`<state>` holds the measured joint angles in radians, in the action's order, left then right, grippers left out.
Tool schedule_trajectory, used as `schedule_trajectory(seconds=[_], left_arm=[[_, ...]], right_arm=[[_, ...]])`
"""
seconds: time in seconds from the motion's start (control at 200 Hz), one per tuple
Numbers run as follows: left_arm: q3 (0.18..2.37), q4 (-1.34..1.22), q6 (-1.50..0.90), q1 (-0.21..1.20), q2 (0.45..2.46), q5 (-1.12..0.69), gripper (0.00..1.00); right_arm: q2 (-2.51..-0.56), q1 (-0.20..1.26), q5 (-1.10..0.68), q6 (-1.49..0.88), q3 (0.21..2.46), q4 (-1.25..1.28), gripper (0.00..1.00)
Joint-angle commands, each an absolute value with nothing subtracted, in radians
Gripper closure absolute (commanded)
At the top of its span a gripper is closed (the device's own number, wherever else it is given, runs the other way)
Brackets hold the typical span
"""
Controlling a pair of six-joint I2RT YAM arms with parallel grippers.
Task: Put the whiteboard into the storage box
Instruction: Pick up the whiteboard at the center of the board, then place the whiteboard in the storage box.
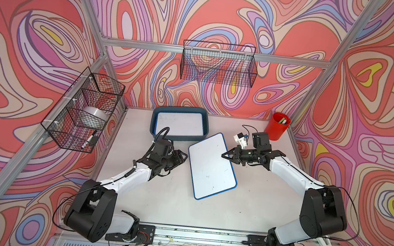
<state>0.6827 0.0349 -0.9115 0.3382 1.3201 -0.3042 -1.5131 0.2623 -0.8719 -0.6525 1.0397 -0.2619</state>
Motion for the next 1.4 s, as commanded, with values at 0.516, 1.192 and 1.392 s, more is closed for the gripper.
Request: schedule_trajectory(seconds=[0.516, 1.192, 1.392], left_arm=[[0.573, 0.230, -0.766, 0.206, 1.130, -0.265, 0.39], [0.563, 0.321, -0.733, 0.074, 1.087, -0.292, 0.40], [0.559, 0.354, -0.713, 0.060, 1.066, -0.302, 0.41]], right_arm=[[-1.706, 0.490, -0.213, -1.249, 1.045, 0.558, 1.00], [-2.154, 0.718, 0.517, -1.483, 1.307, 0.710, 1.00], [-2.282, 0.761, 0.713, -1.570, 1.438, 0.672, 1.00]])
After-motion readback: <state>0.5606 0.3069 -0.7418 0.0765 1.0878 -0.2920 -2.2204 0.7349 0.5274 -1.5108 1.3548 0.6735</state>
